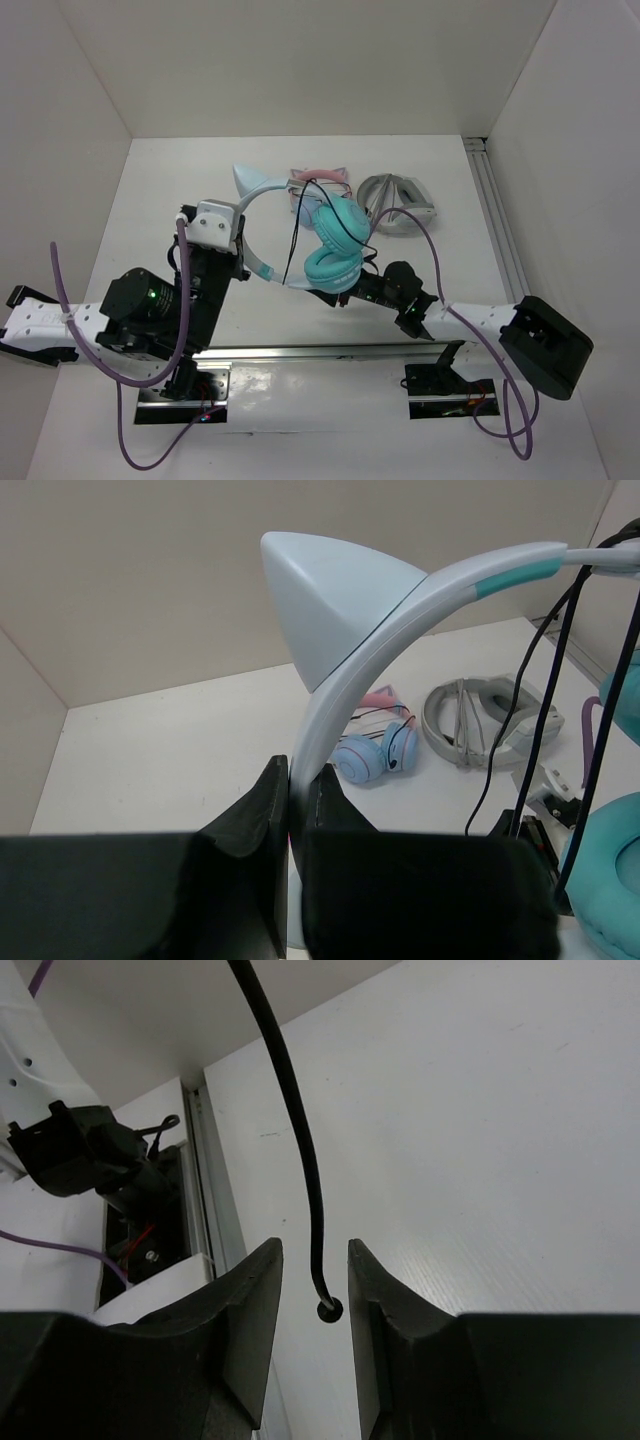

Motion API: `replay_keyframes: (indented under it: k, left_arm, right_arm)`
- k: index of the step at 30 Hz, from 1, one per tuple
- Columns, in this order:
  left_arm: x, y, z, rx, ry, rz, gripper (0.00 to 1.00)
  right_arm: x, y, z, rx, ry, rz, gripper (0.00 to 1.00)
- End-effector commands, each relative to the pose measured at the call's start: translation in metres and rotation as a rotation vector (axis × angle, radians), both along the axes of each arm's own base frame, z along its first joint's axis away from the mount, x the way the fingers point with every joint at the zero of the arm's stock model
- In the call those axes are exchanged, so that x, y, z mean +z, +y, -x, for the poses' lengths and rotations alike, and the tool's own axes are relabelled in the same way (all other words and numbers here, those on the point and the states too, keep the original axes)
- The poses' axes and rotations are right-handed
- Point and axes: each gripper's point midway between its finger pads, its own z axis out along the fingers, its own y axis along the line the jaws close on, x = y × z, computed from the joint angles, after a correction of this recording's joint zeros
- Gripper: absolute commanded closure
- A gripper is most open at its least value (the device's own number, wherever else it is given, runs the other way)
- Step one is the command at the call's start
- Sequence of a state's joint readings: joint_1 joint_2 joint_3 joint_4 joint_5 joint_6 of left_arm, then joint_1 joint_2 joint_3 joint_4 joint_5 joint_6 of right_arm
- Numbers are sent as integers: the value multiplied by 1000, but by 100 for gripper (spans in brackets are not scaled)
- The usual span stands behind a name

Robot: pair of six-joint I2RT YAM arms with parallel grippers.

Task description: Wrap the headphones

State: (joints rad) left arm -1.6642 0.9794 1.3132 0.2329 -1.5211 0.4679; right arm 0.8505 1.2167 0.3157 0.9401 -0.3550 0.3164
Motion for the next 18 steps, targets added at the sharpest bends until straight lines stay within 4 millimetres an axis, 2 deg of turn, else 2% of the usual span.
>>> replay_keyframes:
  k: [1,4,9,13,16,17,18]
  left_arm:
    - [7,21,-1,54,53,159,100]
    - [5,20,0,54,52,150,100]
    - [5,20,0,54,52,150,100]
    - [5,20,0,54,53,161,100]
    - [5,20,0,54,53,161,100]
    - [5,20,0,54,53,161,100]
    - [5,20,0,54,53,161,100]
  right_arm:
    - [27,3,-1,-1,-74,-55,60]
    - [29,0,-1,-12,-75,-57,61]
    - [29,-3,0,-22,-84,-56,81]
    - [27,-4,0,-21,-75,-61,84]
    - [22,-2,-1,-21,-68,-52,92]
    - [26,-1,-2,-20,-66,-63,92]
    - [29,-1,-2,-21,-72,-71,97]
